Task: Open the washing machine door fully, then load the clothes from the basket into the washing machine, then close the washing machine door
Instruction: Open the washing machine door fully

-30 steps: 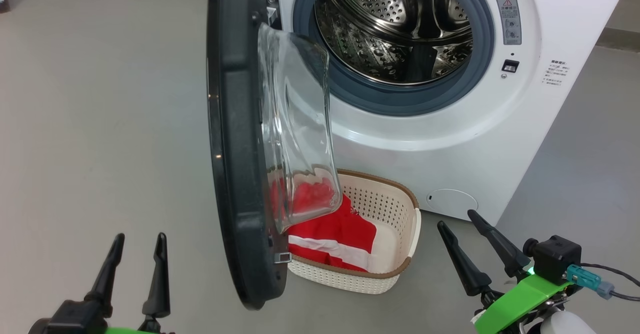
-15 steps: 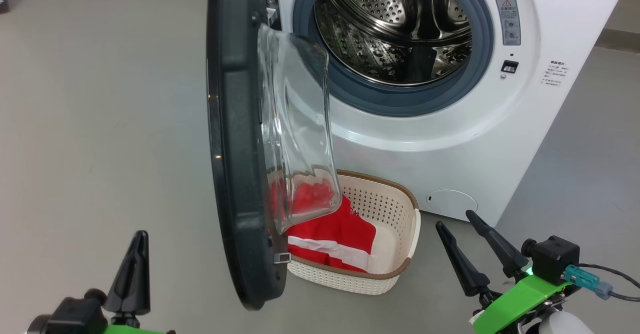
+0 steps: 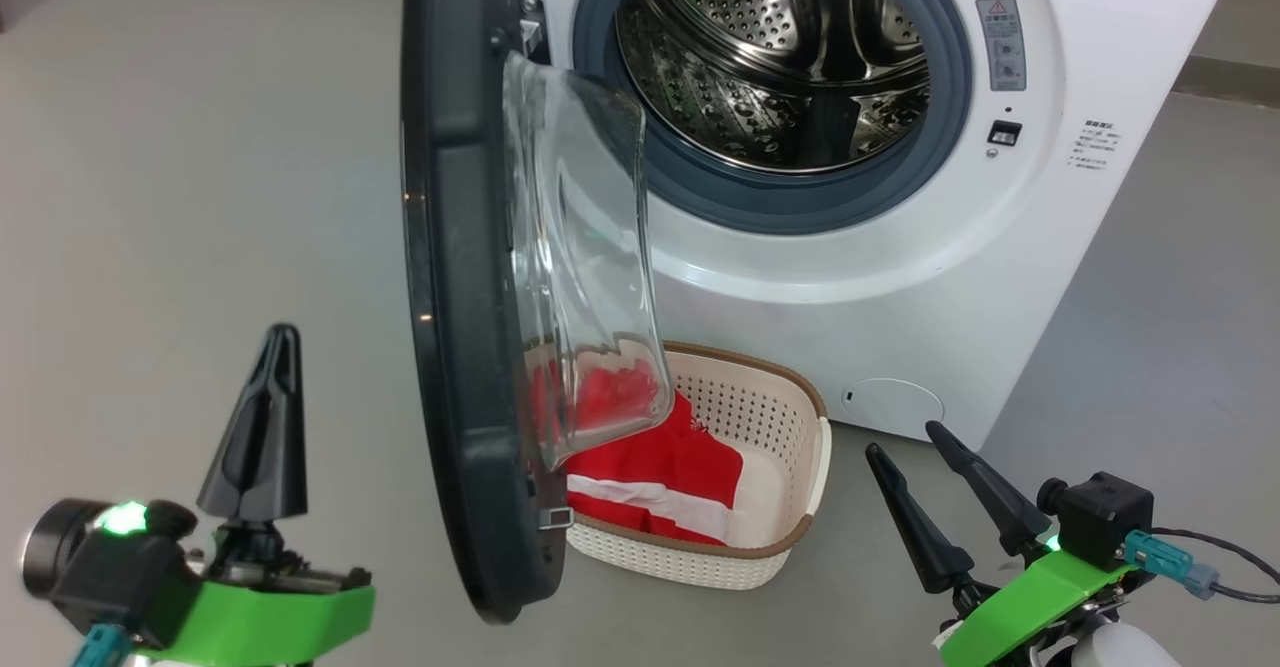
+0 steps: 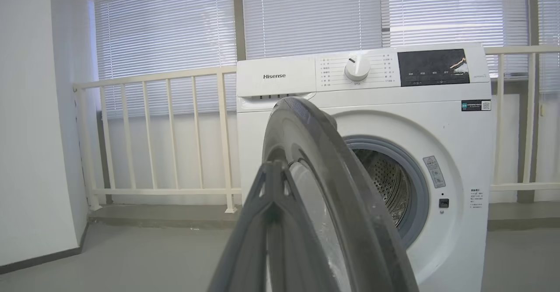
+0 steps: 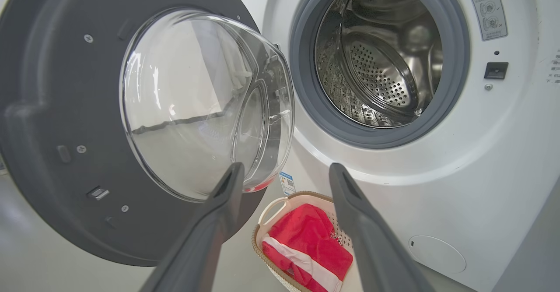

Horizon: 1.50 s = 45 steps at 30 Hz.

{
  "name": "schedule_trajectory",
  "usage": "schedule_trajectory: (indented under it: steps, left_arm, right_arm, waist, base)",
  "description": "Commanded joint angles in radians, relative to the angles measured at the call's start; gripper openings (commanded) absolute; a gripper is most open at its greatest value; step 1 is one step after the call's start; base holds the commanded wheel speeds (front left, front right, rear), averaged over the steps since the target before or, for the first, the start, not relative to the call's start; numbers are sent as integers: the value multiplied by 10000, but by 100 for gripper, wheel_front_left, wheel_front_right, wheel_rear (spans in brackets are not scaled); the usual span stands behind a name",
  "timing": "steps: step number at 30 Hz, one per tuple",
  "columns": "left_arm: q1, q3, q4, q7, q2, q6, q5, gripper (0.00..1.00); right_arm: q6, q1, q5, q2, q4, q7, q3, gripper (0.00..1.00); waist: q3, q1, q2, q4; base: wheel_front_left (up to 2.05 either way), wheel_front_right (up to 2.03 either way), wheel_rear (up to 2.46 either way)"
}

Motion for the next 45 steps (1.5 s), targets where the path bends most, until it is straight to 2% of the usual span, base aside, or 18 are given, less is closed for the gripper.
schedule_trajectory:
  steps: [1,6,12,22,33,45]
  left_arm:
    - [-421,158,-588,-49,129,-26,106,0]
    - [-362,-262,-1318,-12,104,-26,85,0]
    - [-173,-1261,-1907,340,80,-27,-92,0]
    - [263,-2477,-941,784,-103,8,-526,0]
    - [300,-2685,637,997,-147,125,-926,0]
    - [230,-2400,1331,853,-63,395,-1174,0]
  right_arm:
    - [16,-12,79,-61,-239,-120,157,100]
    - [16,-9,94,-23,-264,-120,119,100]
    - [16,-88,86,-9,-365,-120,121,100]
    - [16,-242,118,29,-388,-120,137,100]
    - [16,-291,137,16,-380,-120,156,100]
    - [16,-275,157,10,-342,-120,172,100]
  waist:
    - [4,0,0,-66]
    - [20,0,0,-170]
    - [116,0,0,-288]
    - [217,0,0,-548]
    - [401,0,0,-694]
    - [408,0,0,-553]
  base:
    - [0,0,0]
    - [0,0,0]
    - [0,0,0]
    - [0,0,0]
    - [0,0,0]
    - [0,0,0]
